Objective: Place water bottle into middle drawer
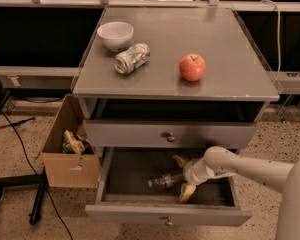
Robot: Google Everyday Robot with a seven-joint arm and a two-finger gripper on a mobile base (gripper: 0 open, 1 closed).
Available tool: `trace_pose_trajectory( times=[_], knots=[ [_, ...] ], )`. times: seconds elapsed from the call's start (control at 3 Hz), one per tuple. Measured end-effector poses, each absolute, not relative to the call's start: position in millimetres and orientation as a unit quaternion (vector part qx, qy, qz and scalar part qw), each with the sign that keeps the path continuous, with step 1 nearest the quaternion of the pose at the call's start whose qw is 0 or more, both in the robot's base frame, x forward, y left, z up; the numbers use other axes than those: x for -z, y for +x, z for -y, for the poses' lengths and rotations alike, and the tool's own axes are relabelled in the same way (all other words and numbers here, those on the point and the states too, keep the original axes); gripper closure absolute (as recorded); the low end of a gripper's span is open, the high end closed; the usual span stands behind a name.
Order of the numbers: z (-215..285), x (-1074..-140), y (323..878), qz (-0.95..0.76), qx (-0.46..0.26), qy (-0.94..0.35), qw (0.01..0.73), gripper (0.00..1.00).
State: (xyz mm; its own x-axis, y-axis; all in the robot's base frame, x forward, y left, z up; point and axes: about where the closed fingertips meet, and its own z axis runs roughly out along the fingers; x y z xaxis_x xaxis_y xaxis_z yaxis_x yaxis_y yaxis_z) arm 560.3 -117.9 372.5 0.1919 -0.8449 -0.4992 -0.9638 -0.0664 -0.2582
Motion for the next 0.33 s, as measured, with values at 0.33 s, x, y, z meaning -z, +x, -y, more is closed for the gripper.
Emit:
trace_pose_trajectory(
  times=[0.33],
  knots=[
    [117.9,-372.5,560.3,-0.626,-0.109,-0.722,0.273,0.00]
  ],
)
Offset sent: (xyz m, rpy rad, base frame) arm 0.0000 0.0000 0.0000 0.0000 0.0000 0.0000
